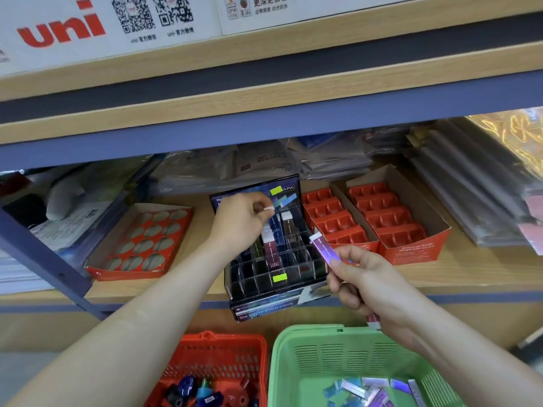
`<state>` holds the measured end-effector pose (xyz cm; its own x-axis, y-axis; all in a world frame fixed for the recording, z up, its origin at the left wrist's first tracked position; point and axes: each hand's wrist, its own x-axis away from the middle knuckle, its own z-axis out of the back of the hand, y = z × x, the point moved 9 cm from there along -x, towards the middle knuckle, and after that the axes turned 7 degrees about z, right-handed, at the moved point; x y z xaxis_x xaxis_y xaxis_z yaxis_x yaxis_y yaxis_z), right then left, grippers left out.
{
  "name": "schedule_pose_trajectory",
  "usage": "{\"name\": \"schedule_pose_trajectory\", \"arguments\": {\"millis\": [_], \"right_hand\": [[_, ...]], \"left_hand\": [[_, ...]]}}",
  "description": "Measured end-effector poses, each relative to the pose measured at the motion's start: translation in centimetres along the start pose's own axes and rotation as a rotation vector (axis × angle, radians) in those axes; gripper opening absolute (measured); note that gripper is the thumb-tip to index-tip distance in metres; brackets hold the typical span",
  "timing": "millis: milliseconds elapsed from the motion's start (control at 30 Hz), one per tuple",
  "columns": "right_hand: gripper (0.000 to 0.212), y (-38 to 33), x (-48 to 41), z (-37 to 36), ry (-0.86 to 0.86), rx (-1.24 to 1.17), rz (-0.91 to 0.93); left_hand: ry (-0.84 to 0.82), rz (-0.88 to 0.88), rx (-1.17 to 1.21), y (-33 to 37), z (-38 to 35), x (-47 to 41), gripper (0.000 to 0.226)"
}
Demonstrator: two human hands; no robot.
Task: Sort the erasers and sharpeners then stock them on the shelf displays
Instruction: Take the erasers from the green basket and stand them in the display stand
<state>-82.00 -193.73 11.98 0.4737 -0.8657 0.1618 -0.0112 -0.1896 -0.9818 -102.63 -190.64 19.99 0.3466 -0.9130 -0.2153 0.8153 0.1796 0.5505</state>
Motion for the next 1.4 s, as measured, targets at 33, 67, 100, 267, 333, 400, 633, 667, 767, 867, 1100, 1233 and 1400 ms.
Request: {"name": "schedule_pose_trajectory", "arguments": {"millis": [33,67,100,267,333,400,633,667,767,867,1100,1233,1400], "right_hand": [[0.006,-0.1,0.0,0.1,-0.002,0.01,0.006],[0.006,-0.1,0.0,0.1,-0.001,0.017,0.01],[0.007,-0.1,-0.1,0.2,0.0,0.017,0.011],[0.011,-0.4,0.0,0.1,0.002,-0.005,0.008],[0.011,-0.3,0.0,0.2,0.013,-0.014,0.003],[0.011,-0.1,-0.1,0.4,0.026,-0.037,-0.008],[0.002,0.0,-0.1,0.6,0.039,-0.075,-0.032],[0.002,0.0,-0.1,0.5,0.037,-0.071,-0.031],[0.004,0.0,0.0,0.4,0.032,-0.077,-0.031],[0.004,0.0,-0.1,0.4,0.025,-0.077,-0.027],[0.007,0.4,-0.2,-0.3,-0.014,-0.117,-0.036],[0.036,0.6,-0.3,0.2,0.057,-0.44,-0.093],[0.057,-0.1,-0.2,0.4,0.04,-0.486,-0.074]], "left_hand": [[-0.004,0.009,0.005,0.1,-0.1,-0.3,0.004],[-0.012,0.018,0.011,0.2,-0.2,-0.5,0.003],[-0.022,0.028,0.018,0.3,-0.3,-0.7,0.003],[-0.094,0.049,-0.043,0.5,-1.5,-1.2,0.008],[-0.101,0.023,-0.127,0.7,-1.8,-1.1,0.002],[-0.092,-0.014,-0.232,1.2,-2.0,-1.2,0.006],[-0.09,-0.048,-0.717,2.8,-3.1,-2.1,0.016],[-0.087,-0.047,-0.754,3.0,-3.1,-2.0,0.016],[-0.102,-0.027,-0.693,3.2,-2.9,-1.6,0.012],[-0.091,0.009,-0.288,3.8,-1.1,0.2,0.014],[-0.284,0.138,0.525,3.7,-0.7,6.3,0.008],[0.016,0.15,0.417,0.2,3.2,5.1,0.011],[0.094,0.013,0.026,-0.5,3.5,4.9,0.005]]}}
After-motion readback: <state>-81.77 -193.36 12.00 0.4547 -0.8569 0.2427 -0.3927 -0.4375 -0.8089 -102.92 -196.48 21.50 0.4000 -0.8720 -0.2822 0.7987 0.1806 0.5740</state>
